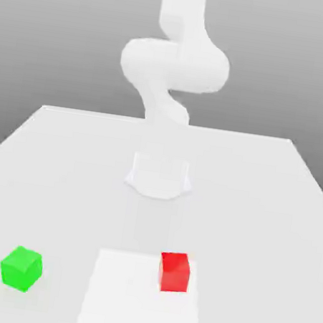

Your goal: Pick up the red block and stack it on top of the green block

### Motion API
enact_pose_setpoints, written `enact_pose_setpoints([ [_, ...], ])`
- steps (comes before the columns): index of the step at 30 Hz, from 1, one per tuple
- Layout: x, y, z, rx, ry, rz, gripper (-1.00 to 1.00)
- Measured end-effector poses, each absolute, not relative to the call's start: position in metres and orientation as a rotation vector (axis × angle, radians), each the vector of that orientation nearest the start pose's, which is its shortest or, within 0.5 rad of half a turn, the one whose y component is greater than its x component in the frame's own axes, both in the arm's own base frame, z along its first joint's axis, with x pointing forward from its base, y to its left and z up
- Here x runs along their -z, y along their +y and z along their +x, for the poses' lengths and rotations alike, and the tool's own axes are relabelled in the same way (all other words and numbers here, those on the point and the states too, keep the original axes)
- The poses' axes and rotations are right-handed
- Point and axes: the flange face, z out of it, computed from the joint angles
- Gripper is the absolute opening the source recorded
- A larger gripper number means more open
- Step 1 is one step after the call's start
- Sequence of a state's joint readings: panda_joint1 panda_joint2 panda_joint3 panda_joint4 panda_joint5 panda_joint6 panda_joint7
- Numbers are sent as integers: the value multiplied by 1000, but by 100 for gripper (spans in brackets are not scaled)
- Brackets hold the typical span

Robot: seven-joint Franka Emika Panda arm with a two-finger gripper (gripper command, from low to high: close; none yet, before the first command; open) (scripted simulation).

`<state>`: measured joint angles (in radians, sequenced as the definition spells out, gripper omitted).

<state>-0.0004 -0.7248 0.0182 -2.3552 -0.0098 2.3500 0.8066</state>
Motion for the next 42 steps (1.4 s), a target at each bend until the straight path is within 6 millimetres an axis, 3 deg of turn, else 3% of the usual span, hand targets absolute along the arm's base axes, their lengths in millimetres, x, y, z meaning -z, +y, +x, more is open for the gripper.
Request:
enact_pose_setpoints([
  [4, -562, 22, 418, 782, 1050, -2646, 0],
  [9, -437, 34, 435, 551, 1052, -2786, 0],
  [13, -336, 42, 422, 336, 1042, -2881, 0],
  [16, -262, 47, 395, 150, 1026, -2940, 0],
  [18, -223, 52, 374, 45, 1009, -2966, 0],
  [20, -199, 52, 368, 12, 1012, -2971, 0],
  [25, -151, 52, 365, 1, 1011, -2973, 0],
  [26, -146, 52, 365, 0, 1010, -2974, -100],
  [33, -146, 52, 365, 1, 1011, -2974, -100],
  [40, -204, 52, 365, 2, 1008, -2975, -100],
  [42, -211, 45, 373, -2, 1022, -2967, -100],
])
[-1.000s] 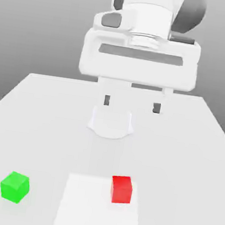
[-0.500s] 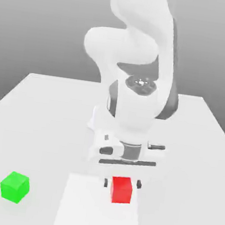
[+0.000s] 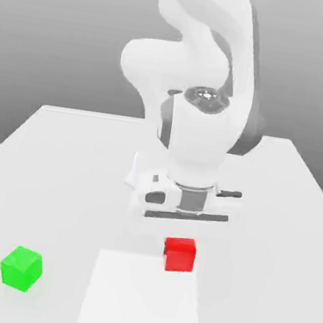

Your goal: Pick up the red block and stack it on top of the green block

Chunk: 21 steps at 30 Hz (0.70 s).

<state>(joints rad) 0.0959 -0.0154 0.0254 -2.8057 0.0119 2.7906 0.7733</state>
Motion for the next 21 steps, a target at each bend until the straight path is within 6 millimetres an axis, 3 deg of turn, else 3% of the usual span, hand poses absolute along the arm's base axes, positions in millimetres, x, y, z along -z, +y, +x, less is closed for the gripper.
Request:
enact_pose_setpoints([
  [7, -225, -88, 397, -8, 1419, -2788, -100],
  [11, -233, -131, 404, -7, 1499, -2747, -100],
  [16, -244, -214, 393, -2, 1689, -2644, -100],
  [18, -234, -223, 394, 0, 1702, -2638, -100],
  [21, -200, -225, 395, 0, 1701, -2640, -100],
])
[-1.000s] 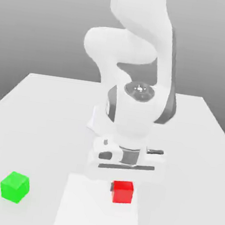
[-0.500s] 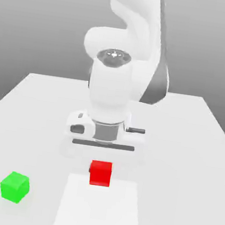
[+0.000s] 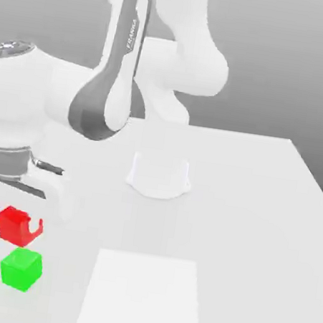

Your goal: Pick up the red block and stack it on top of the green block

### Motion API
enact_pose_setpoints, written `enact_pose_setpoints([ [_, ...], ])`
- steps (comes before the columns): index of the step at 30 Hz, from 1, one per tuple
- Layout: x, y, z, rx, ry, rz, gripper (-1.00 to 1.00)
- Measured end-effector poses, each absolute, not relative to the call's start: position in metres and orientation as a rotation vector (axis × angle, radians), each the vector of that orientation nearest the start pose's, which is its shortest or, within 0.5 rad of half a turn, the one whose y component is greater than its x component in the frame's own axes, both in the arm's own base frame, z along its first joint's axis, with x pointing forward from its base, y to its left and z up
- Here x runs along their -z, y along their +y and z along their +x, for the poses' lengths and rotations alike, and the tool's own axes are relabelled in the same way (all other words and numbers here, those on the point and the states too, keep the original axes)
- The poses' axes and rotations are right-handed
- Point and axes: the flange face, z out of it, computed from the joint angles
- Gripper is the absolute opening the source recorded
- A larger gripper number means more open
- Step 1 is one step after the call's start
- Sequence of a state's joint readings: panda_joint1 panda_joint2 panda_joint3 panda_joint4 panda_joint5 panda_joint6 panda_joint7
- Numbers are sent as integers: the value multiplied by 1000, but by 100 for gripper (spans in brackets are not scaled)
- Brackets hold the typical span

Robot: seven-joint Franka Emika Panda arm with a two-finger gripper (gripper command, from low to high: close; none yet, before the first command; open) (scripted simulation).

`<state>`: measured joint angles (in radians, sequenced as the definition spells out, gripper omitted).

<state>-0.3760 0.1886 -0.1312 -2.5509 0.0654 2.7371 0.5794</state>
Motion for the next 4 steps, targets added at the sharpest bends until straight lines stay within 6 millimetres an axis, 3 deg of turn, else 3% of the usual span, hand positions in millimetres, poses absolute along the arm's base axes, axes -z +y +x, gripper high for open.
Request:
enact_pose_setpoints([
  [1, -189, -225, 394, 0, 1702, -2640, 100],
  [4, -189, -225, 394, 0, 1702, -2640, 100],
])
